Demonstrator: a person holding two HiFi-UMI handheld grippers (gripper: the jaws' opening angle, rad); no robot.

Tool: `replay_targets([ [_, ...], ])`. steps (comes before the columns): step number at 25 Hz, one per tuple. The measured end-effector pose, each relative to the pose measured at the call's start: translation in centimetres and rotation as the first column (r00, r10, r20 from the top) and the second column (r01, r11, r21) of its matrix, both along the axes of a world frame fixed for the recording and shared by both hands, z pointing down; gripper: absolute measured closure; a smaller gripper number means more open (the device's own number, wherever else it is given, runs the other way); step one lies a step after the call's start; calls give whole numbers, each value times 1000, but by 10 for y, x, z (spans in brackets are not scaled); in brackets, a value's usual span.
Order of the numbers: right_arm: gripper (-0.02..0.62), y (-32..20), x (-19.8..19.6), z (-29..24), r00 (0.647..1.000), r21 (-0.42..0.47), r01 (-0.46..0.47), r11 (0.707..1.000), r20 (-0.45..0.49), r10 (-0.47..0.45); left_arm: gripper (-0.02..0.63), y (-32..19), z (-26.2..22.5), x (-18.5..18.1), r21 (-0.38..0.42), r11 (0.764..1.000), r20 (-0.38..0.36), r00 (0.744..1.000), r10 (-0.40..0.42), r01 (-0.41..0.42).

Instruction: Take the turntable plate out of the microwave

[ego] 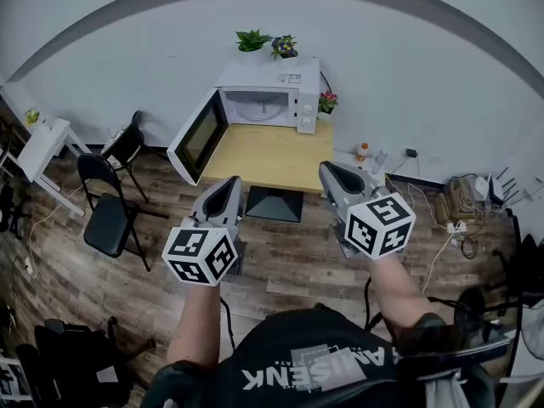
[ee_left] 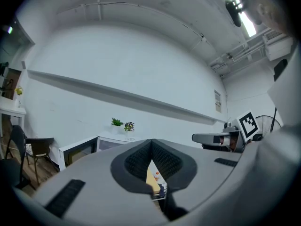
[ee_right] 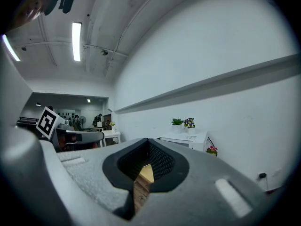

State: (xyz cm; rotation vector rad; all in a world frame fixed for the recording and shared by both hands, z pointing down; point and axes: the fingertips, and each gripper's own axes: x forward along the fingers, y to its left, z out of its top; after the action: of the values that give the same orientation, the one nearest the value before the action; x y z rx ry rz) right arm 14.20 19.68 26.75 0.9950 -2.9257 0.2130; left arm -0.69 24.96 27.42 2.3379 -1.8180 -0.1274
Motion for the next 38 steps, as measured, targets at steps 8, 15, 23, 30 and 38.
replay_targets([
  [8, 591, 4, -20, 13, 1000, -19, 9, 1000, -5, -9, 604, 2, 13, -28, -2, 1000, -31, 999, -30, 29],
  [15, 591, -43, -42, 20, 998, -25, 61, 998, 20, -61, 604, -30, 21, -40, -20, 998, -5, 998, -59, 59],
  [23, 591, -133, -78, 12, 984, -23, 175, 984, 43, -174, 604, -110, 21, -55, -51, 990, 6, 992, -128, 128],
  [30, 591, -216, -111, 10, 962, -31, 271, 962, 36, -269, 604, -178, 17, -78, -66, 974, -12, 976, -216, 215],
  [38, 591, -288, -129, 7, 940, -30, 340, 940, 45, -339, 604, -240, 11, -92, -73, 954, -9, 956, -293, 292],
])
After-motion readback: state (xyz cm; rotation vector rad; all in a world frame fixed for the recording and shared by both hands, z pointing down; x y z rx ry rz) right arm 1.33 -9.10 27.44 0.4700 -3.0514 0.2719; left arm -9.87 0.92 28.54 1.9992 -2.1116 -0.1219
